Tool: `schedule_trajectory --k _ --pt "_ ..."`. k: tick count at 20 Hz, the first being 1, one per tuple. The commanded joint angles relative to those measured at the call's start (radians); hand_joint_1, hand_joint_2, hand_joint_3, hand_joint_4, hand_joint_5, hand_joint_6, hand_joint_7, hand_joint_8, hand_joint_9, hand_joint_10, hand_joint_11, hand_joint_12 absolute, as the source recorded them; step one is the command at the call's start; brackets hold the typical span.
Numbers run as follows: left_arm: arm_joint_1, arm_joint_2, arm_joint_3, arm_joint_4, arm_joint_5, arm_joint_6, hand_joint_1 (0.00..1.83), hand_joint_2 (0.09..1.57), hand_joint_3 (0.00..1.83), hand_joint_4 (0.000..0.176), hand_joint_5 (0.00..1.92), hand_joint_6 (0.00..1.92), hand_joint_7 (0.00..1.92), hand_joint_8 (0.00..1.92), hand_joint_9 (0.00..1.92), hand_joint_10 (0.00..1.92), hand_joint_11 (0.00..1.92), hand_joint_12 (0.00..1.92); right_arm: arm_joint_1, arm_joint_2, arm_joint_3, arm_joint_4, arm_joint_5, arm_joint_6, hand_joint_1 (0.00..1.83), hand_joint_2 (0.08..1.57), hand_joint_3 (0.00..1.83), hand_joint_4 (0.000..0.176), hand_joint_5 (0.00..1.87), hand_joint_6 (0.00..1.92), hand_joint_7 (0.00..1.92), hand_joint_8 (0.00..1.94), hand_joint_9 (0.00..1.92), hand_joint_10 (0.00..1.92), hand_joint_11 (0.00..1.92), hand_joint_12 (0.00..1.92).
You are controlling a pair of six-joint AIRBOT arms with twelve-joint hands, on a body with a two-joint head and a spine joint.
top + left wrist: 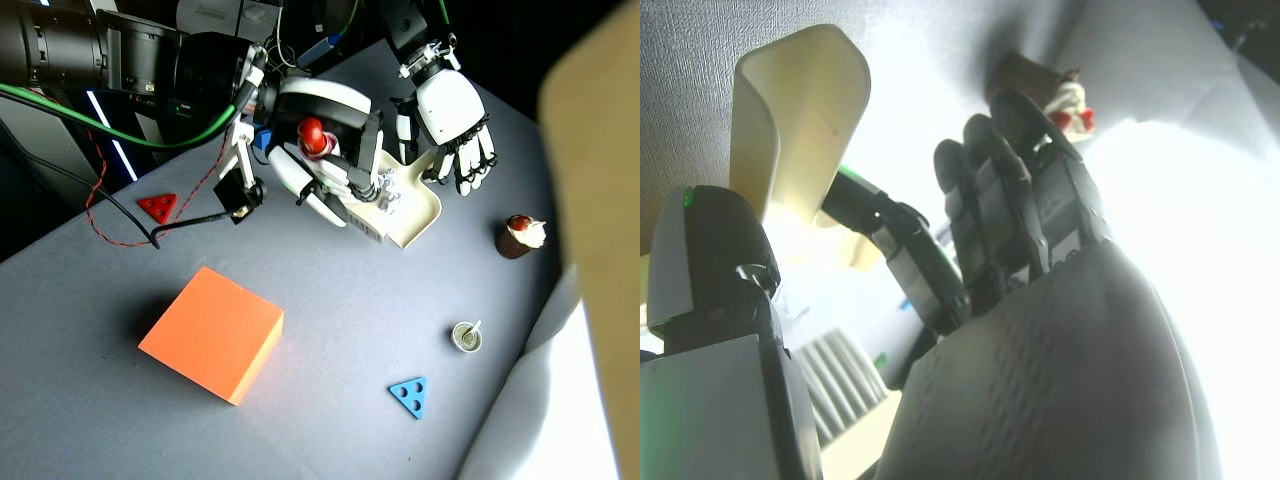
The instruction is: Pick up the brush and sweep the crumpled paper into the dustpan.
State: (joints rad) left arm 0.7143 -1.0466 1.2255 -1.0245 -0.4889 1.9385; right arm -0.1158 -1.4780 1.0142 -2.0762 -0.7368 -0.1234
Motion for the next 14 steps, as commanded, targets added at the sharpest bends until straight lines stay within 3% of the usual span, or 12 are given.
schedule_trajectory --k 1,7,8,9,11,12,13,14 --pt "-0.009 -0.003 0.007 0.034 -0.088 0.002 1.12 1.07 0.0 0.0 1.08 0.82 0.46 0.0 0.39 0.0 0.15 0.71 0.012 0.002 0.009 -0.069 -0.052 0.001 1.44 1.27 0.0 0.012 0.98 1.92 1.28 1.94 1.45 1.92 1.55 1.92" --pt "-0.009 -0.002 0.008 0.034 -0.087 0.002 1.12 1.07 0.0 0.0 1.08 0.82 0.47 0.0 0.39 0.0 0.11 0.72 0.006 -0.054 0.073 -0.073 -0.001 0.117 1.43 1.27 0.0 0.029 0.96 1.92 1.27 1.94 1.44 1.92 1.55 1.92" --pt "-0.009 -0.002 0.008 0.034 -0.085 0.002 1.12 1.07 0.0 0.0 1.08 0.81 0.47 0.0 0.39 0.0 0.11 0.72 0.005 -0.064 0.087 -0.093 0.005 0.143 1.45 1.28 0.0 0.063 0.9 1.92 1.26 1.94 1.44 1.92 1.55 1.92" --pt "-0.009 -0.002 0.007 0.035 -0.085 0.002 1.12 1.07 0.0 0.0 1.1 0.79 0.47 0.0 0.39 0.0 0.11 0.72 0.005 -0.069 0.094 -0.105 0.014 0.15 1.46 1.28 0.0 0.074 0.83 1.92 1.25 1.94 1.44 1.92 1.56 1.92" --pt "-0.009 -0.002 0.006 0.035 -0.084 0.002 1.12 1.07 0.0 0.0 1.08 0.81 0.46 0.0 0.38 0.0 0.1 0.71 0.005 -0.079 0.11 -0.117 0.05 0.159 1.45 1.28 0.0 0.077 0.79 1.92 1.24 1.94 1.44 1.92 1.55 1.92" --pt "-0.009 -0.002 0.006 0.035 -0.085 0.002 1.11 1.07 0.0 0.0 1.08 0.82 0.46 0.0 0.39 0.0 0.12 0.71 0.005 -0.084 0.115 -0.123 0.054 0.166 1.46 1.27 0.0 0.067 0.71 1.92 1.25 1.94 1.44 1.92 1.56 1.92" --pt "-0.009 -0.002 0.006 0.035 -0.087 0.002 1.14 1.06 0.0 0.0 1.11 0.76 0.48 0.0 0.42 0.01 0.15 0.7 0.001 -0.091 0.124 -0.137 0.054 0.178 1.48 1.26 0.0 0.038 0.75 1.92 1.24 1.94 1.43 1.92 1.55 1.92" --pt "-0.009 -0.002 0.006 0.035 -0.087 0.002 1.12 1.07 0.0 0.0 1.09 0.79 0.48 0.0 0.42 0.0 0.15 0.7 -0.001 -0.097 0.13 -0.149 0.054 0.19 1.47 1.26 0.0 0.059 0.86 1.92 1.24 1.94 1.41 1.92 1.54 1.92"
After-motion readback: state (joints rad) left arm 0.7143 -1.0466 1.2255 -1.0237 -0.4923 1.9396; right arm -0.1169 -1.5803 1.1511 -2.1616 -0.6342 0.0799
